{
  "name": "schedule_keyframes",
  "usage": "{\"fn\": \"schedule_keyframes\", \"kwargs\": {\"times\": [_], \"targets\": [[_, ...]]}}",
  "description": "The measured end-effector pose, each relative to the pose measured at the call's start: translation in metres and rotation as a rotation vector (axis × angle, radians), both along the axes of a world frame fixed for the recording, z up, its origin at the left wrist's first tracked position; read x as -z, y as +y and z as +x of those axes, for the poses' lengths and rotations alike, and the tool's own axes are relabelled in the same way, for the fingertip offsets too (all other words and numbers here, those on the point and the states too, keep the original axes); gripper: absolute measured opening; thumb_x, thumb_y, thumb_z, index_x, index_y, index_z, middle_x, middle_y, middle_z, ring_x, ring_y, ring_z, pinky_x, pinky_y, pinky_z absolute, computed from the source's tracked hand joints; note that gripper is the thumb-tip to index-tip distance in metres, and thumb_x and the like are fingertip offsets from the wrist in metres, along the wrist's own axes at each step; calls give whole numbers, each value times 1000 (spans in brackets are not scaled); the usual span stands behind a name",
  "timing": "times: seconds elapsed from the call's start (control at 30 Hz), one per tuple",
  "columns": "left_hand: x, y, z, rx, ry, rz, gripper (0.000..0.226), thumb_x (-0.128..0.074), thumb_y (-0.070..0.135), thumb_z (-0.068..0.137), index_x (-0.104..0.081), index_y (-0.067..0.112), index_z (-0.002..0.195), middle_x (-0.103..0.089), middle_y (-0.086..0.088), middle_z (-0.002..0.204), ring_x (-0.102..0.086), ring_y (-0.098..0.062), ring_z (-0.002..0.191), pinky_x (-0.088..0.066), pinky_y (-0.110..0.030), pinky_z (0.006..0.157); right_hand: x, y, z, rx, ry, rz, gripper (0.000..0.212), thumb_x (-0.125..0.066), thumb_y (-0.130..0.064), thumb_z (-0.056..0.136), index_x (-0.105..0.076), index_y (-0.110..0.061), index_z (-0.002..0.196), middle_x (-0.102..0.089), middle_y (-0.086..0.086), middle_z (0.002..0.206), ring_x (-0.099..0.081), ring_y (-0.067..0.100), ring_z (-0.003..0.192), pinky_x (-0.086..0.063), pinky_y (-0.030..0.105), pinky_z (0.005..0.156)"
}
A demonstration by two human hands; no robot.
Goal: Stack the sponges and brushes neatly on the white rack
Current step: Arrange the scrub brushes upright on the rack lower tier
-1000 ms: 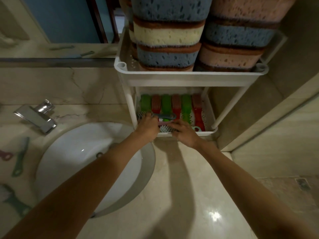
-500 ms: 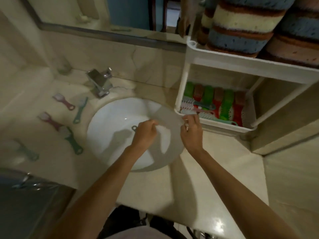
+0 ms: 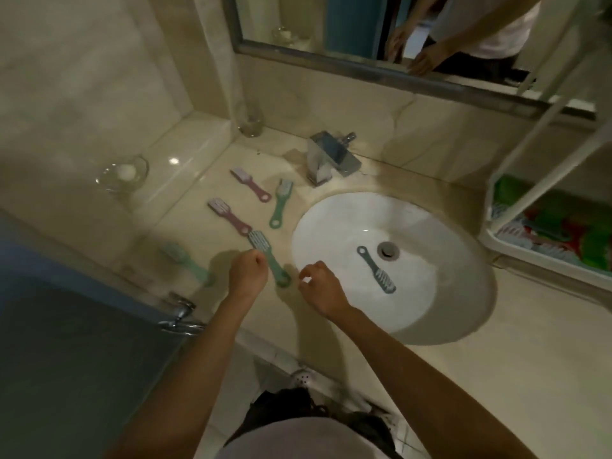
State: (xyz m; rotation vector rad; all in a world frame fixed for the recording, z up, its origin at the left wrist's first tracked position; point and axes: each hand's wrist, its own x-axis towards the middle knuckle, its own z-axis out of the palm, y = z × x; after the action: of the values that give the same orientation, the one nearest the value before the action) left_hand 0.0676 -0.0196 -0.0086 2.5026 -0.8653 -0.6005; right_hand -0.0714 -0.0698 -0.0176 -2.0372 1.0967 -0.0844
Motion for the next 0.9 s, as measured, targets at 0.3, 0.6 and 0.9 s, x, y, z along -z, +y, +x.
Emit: {"fn": "schedule_keyframes", "kwargs": {"times": [0.3, 0.6, 0.9], "targets": [[15, -11, 114, 1, 9, 85, 31, -47, 7, 91, -51, -4, 119, -52, -25, 127, -50, -38, 117, -40, -40, 95, 7, 0, 98, 18, 179, -27, 45, -55, -23, 89, -43, -10, 130, -51, 15, 122, -56, 31, 108, -50, 40, 91], [40, -72, 135, -313, 152, 134, 82, -63, 42, 82, -28, -6, 138, -31, -23, 146, -29, -36, 136, -30, -43, 108, 17, -16, 124, 40, 326, -20, 49, -56, -23, 89, -37, -14, 133, -47, 10, 125, -55, 25, 110, -50, 33, 88], [47, -90, 149, -197, 131, 134, 49, -68, 26, 75, -59, -2, 115, -64, -24, 115, -61, -38, 106, -50, -42, 93, 26, -29, 113, 97, 453, -80, 35, -51, -19, 92, -42, -6, 124, -51, 13, 120, -58, 29, 107, -50, 37, 88]]}}
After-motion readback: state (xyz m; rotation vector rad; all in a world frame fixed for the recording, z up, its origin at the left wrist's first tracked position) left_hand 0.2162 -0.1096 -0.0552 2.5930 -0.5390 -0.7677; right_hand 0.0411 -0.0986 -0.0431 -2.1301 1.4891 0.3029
